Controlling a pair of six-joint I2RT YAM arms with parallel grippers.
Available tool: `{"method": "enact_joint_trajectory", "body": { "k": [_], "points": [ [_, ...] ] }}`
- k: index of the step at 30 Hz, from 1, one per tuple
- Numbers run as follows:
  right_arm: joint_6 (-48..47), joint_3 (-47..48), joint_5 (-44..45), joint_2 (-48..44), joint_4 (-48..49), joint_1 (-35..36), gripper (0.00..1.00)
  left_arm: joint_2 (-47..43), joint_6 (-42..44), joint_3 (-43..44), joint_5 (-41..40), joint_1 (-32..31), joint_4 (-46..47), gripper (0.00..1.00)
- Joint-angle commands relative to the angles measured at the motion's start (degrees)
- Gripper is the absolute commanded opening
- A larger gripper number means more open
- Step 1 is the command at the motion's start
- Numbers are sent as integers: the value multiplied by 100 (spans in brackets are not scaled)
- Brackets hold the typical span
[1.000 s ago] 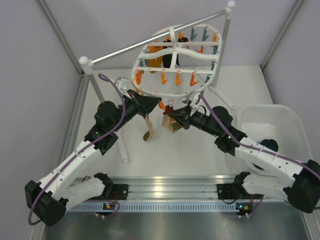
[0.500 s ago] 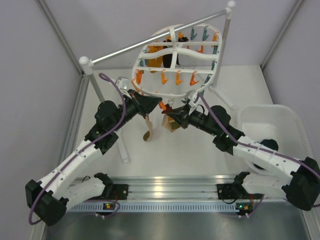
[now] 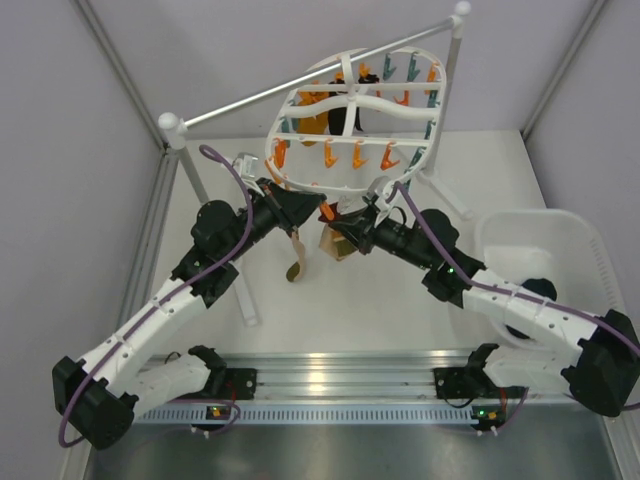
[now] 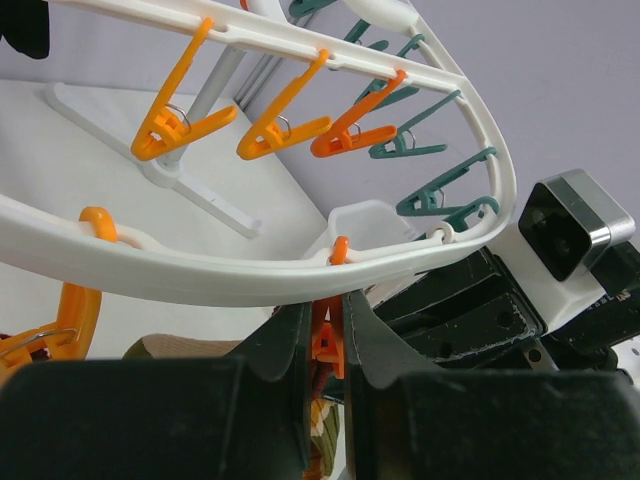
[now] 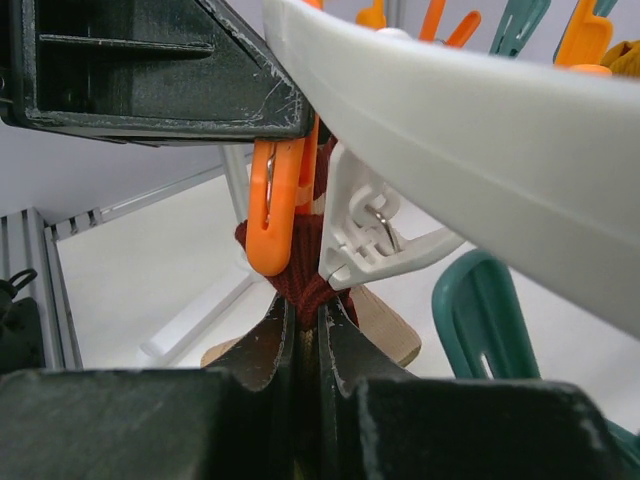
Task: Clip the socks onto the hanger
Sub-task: Clamp the sock onto the hanger.
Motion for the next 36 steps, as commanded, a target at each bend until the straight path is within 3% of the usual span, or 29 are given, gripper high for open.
{"method": "enact_joint_trajectory", "body": {
  "k": [1,8,9,10,14,19,26,33,35,36],
  "points": [
    [93,364,25,62,472,169,0,53,-76,59,114,9,194,0],
    [128,548,61,115,516,186,0,71,-85,15,70,9,194,3],
    [128,575,52,123,516,186,0,62,-85,15,61,9,194,7],
    [128,575,52,115,499,186,0,62,-85,6,61,9,202,20],
    [58,549,78,115,420,186,0,-34,3,32,-62,9,89,45],
    [14,470,131,71,375,186,0,-262,179,76,-238,62,-193,56],
    [-215,469,254,97,138,195,0,-746,653,23,-80,106,-526,81],
    [-224,531,315,132,-72,186,0,-1273,1031,-187,-106,106,-1124,93],
    [-224,566,307,150,-186,186,3,-1361,1127,-240,-80,106,-1230,97],
    [-224,566,298,141,-213,195,11,-1405,1215,-275,-71,115,-1291,98]
  ]
}}
